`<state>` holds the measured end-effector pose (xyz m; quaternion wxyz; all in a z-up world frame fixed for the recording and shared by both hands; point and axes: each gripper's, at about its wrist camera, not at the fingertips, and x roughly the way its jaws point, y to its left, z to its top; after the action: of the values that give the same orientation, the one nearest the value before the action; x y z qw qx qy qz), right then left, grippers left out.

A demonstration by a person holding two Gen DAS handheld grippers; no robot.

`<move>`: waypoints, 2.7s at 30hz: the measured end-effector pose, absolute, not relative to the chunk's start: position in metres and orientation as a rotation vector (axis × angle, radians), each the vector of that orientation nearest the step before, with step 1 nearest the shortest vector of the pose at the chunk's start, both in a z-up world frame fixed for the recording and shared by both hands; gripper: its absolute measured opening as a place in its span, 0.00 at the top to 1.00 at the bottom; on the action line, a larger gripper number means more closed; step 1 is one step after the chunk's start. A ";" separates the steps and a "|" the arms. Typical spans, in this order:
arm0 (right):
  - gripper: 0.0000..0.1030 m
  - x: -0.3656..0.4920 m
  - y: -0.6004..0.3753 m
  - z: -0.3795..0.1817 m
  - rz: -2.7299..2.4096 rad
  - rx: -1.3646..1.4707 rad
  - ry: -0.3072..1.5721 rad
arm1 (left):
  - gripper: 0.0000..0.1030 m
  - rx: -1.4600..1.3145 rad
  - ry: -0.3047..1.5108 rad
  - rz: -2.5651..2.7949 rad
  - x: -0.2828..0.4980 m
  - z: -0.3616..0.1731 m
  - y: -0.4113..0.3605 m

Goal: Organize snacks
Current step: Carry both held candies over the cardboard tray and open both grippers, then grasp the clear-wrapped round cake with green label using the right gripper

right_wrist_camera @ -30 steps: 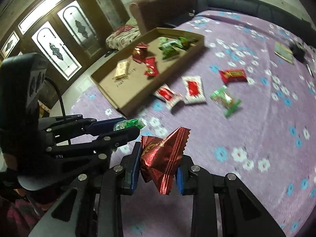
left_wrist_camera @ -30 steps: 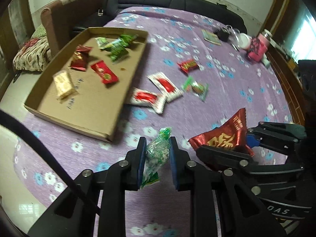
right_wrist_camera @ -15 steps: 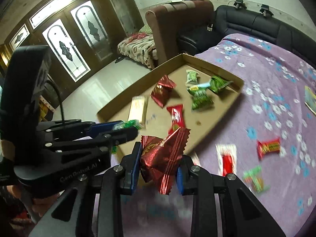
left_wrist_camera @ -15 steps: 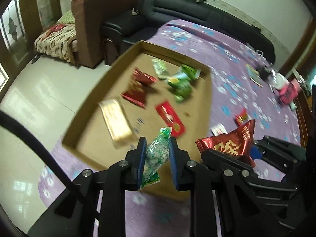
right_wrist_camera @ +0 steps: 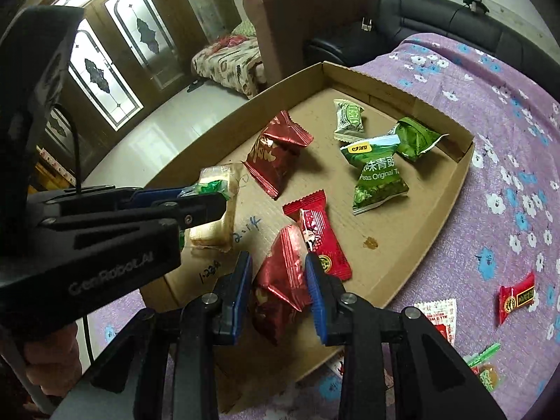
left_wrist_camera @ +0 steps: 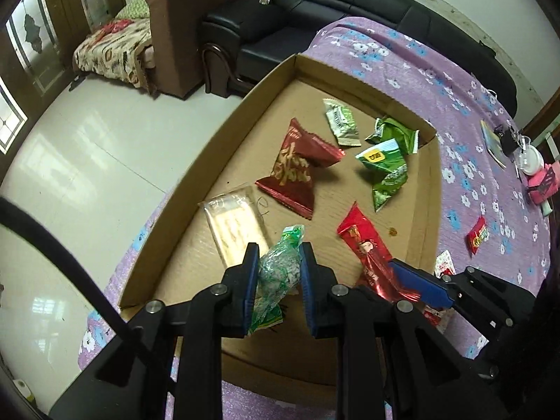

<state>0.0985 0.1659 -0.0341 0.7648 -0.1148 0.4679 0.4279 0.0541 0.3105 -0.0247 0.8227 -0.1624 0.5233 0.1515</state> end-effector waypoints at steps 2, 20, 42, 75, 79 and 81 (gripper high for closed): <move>0.69 0.098 0.166 -0.034 0.929 -0.260 1.018 | 0.72 -0.351 1.129 0.328 0.057 -0.026 0.313; 0.45 0.090 0.145 -0.008 0.923 -0.247 0.948 | 0.49 -0.237 1.055 0.394 0.048 -0.008 0.291; 0.29 0.059 -0.003 -0.035 0.861 -0.228 1.040 | 0.42 -0.206 1.016 0.316 0.014 0.001 0.186; 0.78 0.139 -0.026 -0.063 0.858 -0.440 0.983 | 0.40 -0.334 1.108 0.290 0.038 -0.021 0.128; 0.78 0.133 -0.067 -0.065 0.815 -0.399 1.009 | 0.37 -0.215 1.103 0.242 0.093 -0.009 0.111; 0.78 0.130 -0.087 -0.066 0.791 -0.369 1.021 | 0.35 -0.129 1.132 0.141 0.129 -0.009 0.097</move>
<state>0.1302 -0.0873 -0.0658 0.7830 -0.1708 0.4728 0.3664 0.1293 0.0966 -0.0090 0.8398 -0.0610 0.5353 0.0667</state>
